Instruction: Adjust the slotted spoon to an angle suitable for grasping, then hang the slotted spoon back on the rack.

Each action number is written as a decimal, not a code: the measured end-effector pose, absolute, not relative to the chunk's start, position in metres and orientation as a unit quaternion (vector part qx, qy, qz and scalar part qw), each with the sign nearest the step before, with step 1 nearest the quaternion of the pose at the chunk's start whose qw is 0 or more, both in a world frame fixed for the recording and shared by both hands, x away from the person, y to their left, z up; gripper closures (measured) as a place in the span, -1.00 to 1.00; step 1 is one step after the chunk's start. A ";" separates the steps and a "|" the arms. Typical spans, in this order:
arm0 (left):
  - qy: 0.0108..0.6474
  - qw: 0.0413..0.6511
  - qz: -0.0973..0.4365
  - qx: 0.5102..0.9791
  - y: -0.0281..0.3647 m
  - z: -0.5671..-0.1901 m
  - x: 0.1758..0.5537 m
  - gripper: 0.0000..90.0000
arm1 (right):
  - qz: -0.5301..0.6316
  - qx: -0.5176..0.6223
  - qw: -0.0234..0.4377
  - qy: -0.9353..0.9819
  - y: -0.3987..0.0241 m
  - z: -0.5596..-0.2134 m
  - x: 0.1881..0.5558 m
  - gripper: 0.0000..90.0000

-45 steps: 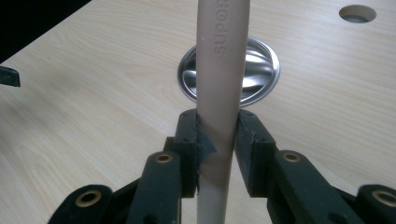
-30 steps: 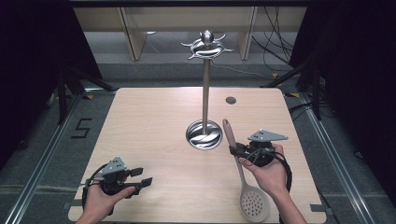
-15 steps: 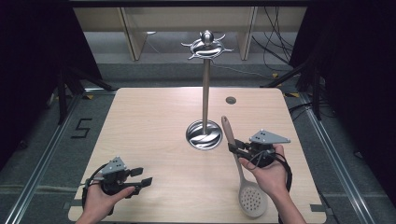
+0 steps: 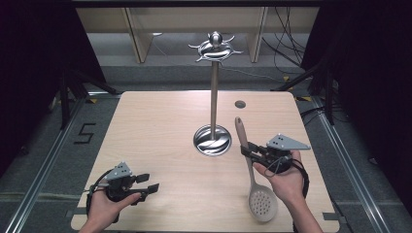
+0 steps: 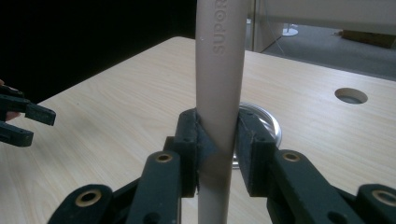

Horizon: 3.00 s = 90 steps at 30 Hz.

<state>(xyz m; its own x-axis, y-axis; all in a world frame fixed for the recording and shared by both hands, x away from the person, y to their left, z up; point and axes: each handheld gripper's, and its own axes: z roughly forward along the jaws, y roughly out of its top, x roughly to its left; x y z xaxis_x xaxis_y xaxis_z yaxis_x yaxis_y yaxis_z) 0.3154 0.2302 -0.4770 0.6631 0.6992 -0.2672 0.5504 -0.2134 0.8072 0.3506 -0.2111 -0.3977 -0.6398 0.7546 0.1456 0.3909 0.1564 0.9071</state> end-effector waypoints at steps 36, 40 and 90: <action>0.397 0.478 0.083 0.780 0.229 -0.477 0.318 -0.14 | 0.557 0.369 0.198 0.717 -0.226 -0.380 0.348 0.61; 0.396 0.475 0.086 0.781 0.231 -0.477 0.316 -0.14 | 0.564 0.366 0.205 0.712 -0.227 -0.376 0.347 0.61; 0.393 0.482 0.090 0.778 0.231 -0.478 0.318 -0.14 | 0.584 0.353 0.237 0.692 -0.217 -0.341 0.346 0.61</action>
